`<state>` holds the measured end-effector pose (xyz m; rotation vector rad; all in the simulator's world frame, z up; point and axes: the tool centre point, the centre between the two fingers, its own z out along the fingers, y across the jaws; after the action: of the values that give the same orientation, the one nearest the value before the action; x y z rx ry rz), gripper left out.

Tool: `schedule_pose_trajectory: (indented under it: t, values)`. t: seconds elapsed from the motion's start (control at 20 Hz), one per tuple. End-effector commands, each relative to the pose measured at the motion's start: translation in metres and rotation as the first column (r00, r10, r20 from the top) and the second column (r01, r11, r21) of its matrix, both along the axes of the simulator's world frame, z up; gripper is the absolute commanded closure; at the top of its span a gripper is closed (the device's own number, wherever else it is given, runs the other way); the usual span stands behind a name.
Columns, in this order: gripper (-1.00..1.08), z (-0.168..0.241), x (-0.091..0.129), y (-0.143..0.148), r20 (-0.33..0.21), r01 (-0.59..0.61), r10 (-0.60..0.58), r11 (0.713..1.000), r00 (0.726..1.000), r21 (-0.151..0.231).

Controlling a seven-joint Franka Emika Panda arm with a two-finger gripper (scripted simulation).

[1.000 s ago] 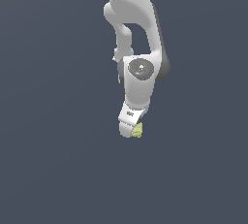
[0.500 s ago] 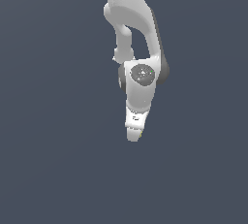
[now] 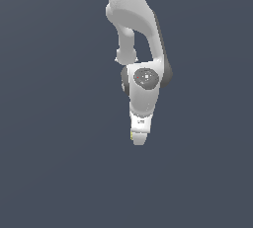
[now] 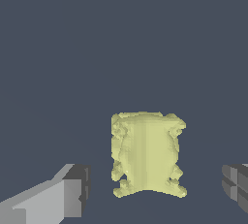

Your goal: Pick up the object and move it to a goal position.

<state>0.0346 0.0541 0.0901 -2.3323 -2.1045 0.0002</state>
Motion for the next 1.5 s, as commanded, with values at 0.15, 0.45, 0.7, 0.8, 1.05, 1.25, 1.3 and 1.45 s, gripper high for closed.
schedule_pose_trajectory:
  t: [0.15,0.45,0.7,0.8,1.05,1.25,1.3,1.45]
  values:
    - [-0.92,-0.002,0.0,0.0,0.0,-0.003,0.003,1.0,1.0,0.0]
    - [-0.92,-0.025,-0.001,0.0,0.0,-0.006,0.006,1.0,1.0,0.0]
    - [-0.92,-0.047,-0.001,0.0,0.0,-0.008,0.008,1.0,1.0,0.0]
    - [-0.92,-0.05,-0.001,0.0,0.0,-0.008,0.008,1.0,1.0,0.0]
    - [1.08,-0.051,0.0,0.0,0.0,-0.008,0.008,1.0,1.0,0.0]
    - [1.08,-0.051,0.0,0.0,0.0,-0.008,0.008,1.0,1.0,0.0]
    - [1.08,-0.051,0.0,0.0,0.0,-0.008,0.008,1.0,1.0,0.0]
    - [1.08,-0.05,0.0,0.0,0.001,-0.008,0.008,1.0,1.0,0.0]
